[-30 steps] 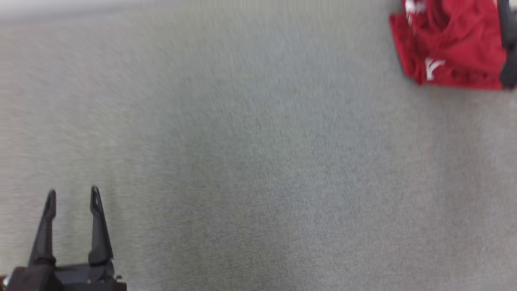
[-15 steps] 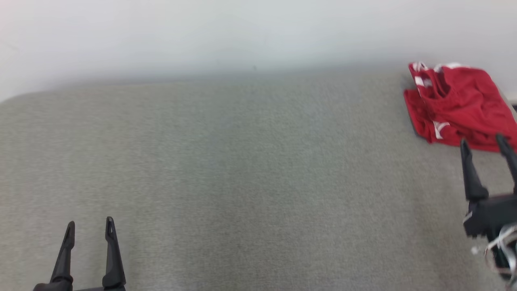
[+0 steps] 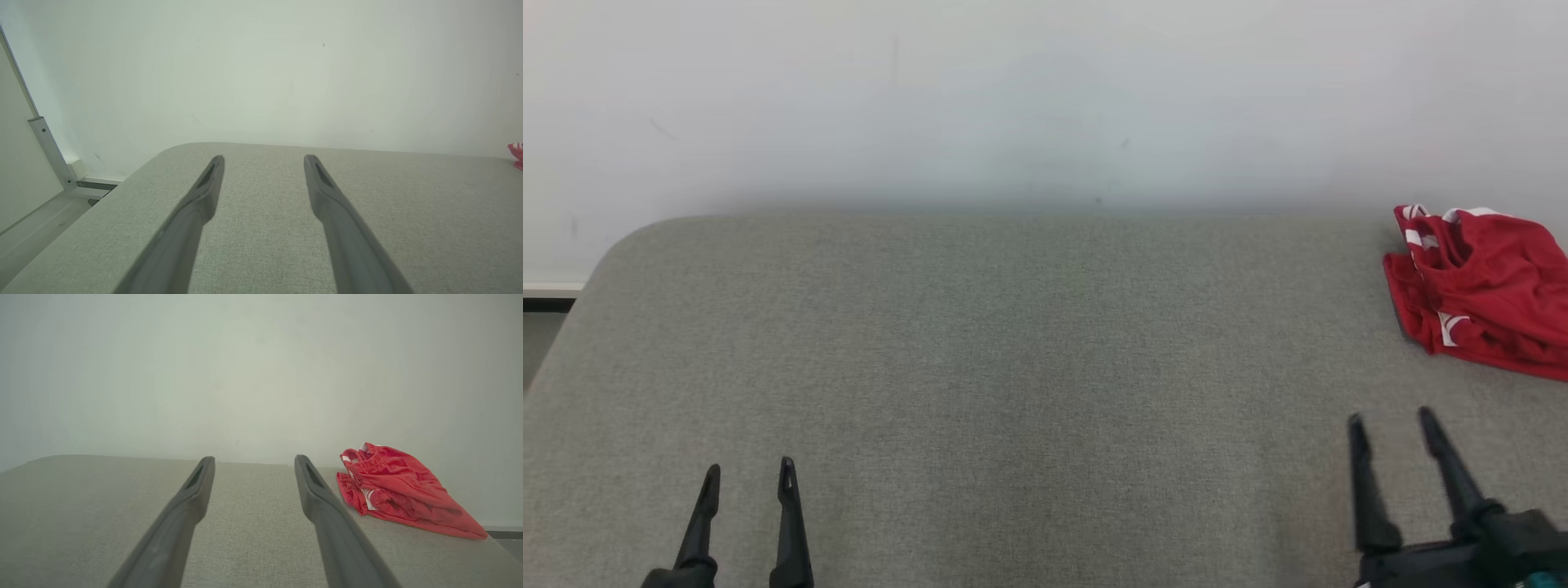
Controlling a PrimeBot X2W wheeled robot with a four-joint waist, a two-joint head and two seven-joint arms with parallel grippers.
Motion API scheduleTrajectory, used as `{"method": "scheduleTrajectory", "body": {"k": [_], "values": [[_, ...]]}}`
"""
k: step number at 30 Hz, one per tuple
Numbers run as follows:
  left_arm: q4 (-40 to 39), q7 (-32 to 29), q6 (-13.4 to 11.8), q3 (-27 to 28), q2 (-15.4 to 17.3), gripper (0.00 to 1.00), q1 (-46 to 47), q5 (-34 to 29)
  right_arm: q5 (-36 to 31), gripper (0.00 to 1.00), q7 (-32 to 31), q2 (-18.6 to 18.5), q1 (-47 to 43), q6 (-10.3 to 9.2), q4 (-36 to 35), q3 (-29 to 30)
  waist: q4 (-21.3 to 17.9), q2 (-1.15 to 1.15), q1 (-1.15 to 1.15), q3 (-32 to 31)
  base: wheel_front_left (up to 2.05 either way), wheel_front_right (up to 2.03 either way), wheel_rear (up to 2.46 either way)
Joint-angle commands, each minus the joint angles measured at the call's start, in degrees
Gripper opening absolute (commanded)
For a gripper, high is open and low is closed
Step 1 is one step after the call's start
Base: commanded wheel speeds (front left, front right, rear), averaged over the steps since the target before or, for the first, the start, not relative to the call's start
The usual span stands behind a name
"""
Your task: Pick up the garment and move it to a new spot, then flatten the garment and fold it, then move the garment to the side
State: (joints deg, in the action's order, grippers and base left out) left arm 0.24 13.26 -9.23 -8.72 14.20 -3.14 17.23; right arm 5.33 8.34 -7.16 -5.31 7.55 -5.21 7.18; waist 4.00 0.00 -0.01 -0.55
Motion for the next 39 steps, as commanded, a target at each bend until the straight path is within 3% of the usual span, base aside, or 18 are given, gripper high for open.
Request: {"method": "scheduleTrajectory", "body": {"k": [1,11,19,27,39], "values": [[0.5,-0.2,0.0,-0.2,-0.3,1.00,0.6,0.0,-1.3,1.00,0.6,0.6,-1.0,-0.18,0.3,-1.0,0.7,0.00,0.01,-0.8,0.00,0.00,0.00],[4.8,-2.0,-0.1,-2.7,1.6,1.00,1.8,-3.0,-8.3,1.00,3.7,3.5,-3.5,-0.18,4.6,-1.3,1.9,0.00,0.01,-2.9,0.00,0.00,0.00],[3.6,-3.1,-0.4,-3.2,2.1,1.00,1.1,-2.7,-10.2,1.00,2.3,4.3,-4.4,-0.18,4.9,-1.3,2.2,0.00,0.01,-4.1,0.00,0.00,0.00],[2.7,-3.4,0.7,-4.0,2.4,1.00,0.6,-1.7,-7.4,1.00,1.6,4.3,-4.7,-0.18,4.4,-0.2,1.9,0.00,0.01,-3.9,0.00,0.00,0.00],[1.1,-4.2,-0.4,-4.2,2.6,1.00,0.0,-1.9,-1.3,1.00,1.2,4.4,-4.3,-0.18,3.9,0.5,1.0,0.00,0.01,-3.6,0.00,0.00,0.00]]}}
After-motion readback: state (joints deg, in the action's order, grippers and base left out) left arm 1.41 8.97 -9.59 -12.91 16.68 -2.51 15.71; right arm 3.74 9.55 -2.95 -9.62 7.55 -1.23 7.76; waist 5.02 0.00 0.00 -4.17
